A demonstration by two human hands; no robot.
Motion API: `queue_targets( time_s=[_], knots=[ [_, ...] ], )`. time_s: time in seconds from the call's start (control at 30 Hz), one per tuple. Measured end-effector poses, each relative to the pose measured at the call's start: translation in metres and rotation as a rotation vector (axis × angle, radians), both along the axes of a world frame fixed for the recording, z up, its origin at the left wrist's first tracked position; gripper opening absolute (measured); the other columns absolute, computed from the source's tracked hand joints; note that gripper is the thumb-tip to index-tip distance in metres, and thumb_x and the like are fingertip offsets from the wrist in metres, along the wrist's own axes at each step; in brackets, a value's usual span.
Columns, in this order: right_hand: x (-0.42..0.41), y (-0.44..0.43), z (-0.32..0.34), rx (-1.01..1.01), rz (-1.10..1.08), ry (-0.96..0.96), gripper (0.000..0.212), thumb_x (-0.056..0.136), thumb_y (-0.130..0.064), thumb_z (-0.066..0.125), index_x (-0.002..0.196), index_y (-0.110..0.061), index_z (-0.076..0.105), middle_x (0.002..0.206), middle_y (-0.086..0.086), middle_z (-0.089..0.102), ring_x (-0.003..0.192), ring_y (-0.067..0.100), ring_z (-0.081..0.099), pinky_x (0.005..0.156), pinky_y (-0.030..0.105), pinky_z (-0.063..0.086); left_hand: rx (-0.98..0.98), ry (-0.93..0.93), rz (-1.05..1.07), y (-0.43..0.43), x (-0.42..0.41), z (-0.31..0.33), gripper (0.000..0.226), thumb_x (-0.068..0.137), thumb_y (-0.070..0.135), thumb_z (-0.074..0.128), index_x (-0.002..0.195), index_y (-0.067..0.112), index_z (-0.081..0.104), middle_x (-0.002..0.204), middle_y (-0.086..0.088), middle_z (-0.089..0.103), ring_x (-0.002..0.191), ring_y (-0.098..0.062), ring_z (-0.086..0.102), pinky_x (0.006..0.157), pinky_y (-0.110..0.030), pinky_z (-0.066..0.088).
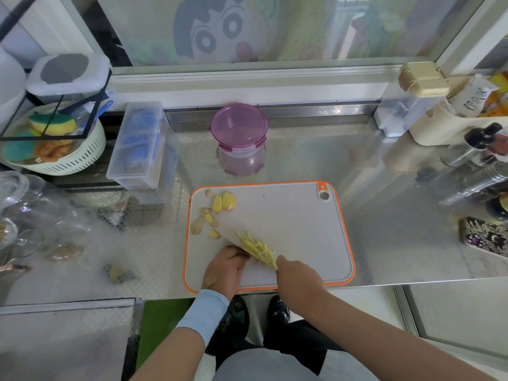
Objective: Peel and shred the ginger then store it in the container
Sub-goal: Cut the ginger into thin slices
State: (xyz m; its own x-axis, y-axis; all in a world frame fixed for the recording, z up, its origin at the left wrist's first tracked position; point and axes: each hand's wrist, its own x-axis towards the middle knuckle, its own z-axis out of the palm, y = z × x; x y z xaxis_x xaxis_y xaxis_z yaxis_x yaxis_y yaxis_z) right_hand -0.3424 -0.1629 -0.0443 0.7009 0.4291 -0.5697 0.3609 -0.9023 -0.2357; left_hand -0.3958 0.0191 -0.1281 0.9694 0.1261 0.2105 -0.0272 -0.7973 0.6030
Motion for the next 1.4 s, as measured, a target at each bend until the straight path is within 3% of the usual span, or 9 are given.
queue_targets(
  time_s=[0.17, 0.3, 0.5, 0.67, 0.9, 1.0, 1.1, 1.23, 1.4],
  knots=[
    [0.007, 0.013, 0.0, 0.012, 0.008, 0.037, 0.026, 0.088, 0.003, 0.043, 0.097, -0.018, 0.032, 0.073, 0.001, 0.044, 0.067, 0.025, 0.051, 0.056, 0.031, 0.041, -0.009, -0.001, -0.022, 0.0, 0.0, 0.002, 0.029, 0.086, 0.02, 0.05, 0.086, 0.008, 0.076, 0.096, -0.004, 0.069, 0.097, -0.012, 0.054, 0.089, -0.017, 0.042],
    [0.007, 0.01, 0.001, 0.029, 0.007, 0.011, 0.021, 0.09, 0.0, 0.044, 0.096, -0.017, 0.032, 0.071, -0.001, 0.043, 0.057, 0.016, 0.043, 0.046, 0.027, 0.032, -0.041, 0.025, 0.015, -0.001, -0.003, 0.003, 0.023, 0.086, 0.016, 0.053, 0.09, 0.009, 0.076, 0.101, 0.0, 0.067, 0.099, -0.011, 0.053, 0.096, -0.004, 0.032],
    [-0.003, -0.005, 0.001, 0.034, 0.02, -0.054, 0.015, 0.097, -0.009, 0.045, 0.1, -0.018, 0.034, 0.067, -0.003, 0.042, 0.053, 0.013, 0.04, 0.043, 0.027, 0.027, 0.009, -0.02, 0.017, -0.003, -0.001, 0.008, 0.028, 0.085, 0.018, 0.051, 0.083, 0.007, 0.076, 0.094, -0.005, 0.07, 0.096, -0.013, 0.054, 0.097, -0.004, 0.029],
    [-0.005, -0.007, -0.001, 0.017, 0.014, -0.024, 0.021, 0.094, -0.005, 0.046, 0.096, -0.019, 0.029, 0.069, -0.001, 0.044, 0.054, 0.014, 0.042, 0.044, 0.027, 0.031, 0.011, -0.029, -0.017, -0.001, -0.001, 0.005, 0.026, 0.087, 0.02, 0.052, 0.085, 0.01, 0.076, 0.095, -0.004, 0.07, 0.097, -0.014, 0.055, 0.088, -0.02, 0.044],
    [0.005, 0.015, -0.005, 0.019, -0.002, 0.005, 0.035, 0.089, 0.003, 0.044, 0.121, -0.01, 0.042, 0.073, -0.001, 0.045, 0.067, 0.024, 0.05, 0.057, 0.032, 0.042, 0.035, -0.012, -0.006, -0.003, 0.0, 0.007, 0.029, 0.086, 0.019, 0.051, 0.088, 0.008, 0.077, 0.098, -0.006, 0.07, 0.099, -0.014, 0.054, 0.095, -0.013, 0.037],
    [0.009, 0.022, -0.004, 0.028, 0.0, 0.006, 0.028, 0.088, 0.002, 0.045, 0.114, -0.011, 0.044, 0.071, -0.001, 0.042, 0.071, 0.026, 0.052, 0.06, 0.033, 0.043, 0.053, -0.017, -0.002, -0.002, 0.001, 0.008, 0.03, 0.086, 0.021, 0.049, 0.086, 0.008, 0.077, 0.096, -0.005, 0.07, 0.098, -0.013, 0.053, 0.093, -0.014, 0.038],
    [0.006, 0.017, -0.003, 0.04, -0.002, 0.006, 0.021, 0.09, -0.001, 0.044, 0.101, -0.016, 0.036, 0.069, -0.001, 0.042, 0.065, 0.023, 0.05, 0.054, 0.03, 0.041, 0.029, 0.001, 0.017, -0.002, 0.0, 0.007, 0.029, 0.086, 0.02, 0.05, 0.086, 0.01, 0.077, 0.095, -0.004, 0.07, 0.097, -0.012, 0.054, 0.091, -0.015, 0.039],
    [-0.002, 0.003, -0.003, 0.068, -0.029, -0.037, 0.013, 0.098, -0.012, 0.044, 0.109, -0.017, 0.041, 0.068, -0.003, 0.042, 0.054, 0.014, 0.041, 0.043, 0.028, 0.028, 0.022, -0.016, 0.022, -0.001, 0.0, 0.006, 0.028, 0.085, 0.02, 0.051, 0.082, 0.01, 0.076, 0.093, -0.004, 0.07, 0.094, -0.012, 0.054, 0.088, -0.016, 0.041],
    [-0.005, -0.007, -0.004, 0.048, -0.012, -0.028, 0.014, 0.099, -0.012, 0.043, 0.097, -0.019, 0.032, 0.069, -0.003, 0.042, 0.056, 0.015, 0.043, 0.044, 0.028, 0.029, 0.021, -0.03, 0.014, -0.002, -0.002, 0.006, 0.028, 0.086, 0.021, 0.05, 0.083, 0.011, 0.076, 0.094, -0.004, 0.07, 0.095, -0.013, 0.054, 0.088, -0.018, 0.042]
  ],
)
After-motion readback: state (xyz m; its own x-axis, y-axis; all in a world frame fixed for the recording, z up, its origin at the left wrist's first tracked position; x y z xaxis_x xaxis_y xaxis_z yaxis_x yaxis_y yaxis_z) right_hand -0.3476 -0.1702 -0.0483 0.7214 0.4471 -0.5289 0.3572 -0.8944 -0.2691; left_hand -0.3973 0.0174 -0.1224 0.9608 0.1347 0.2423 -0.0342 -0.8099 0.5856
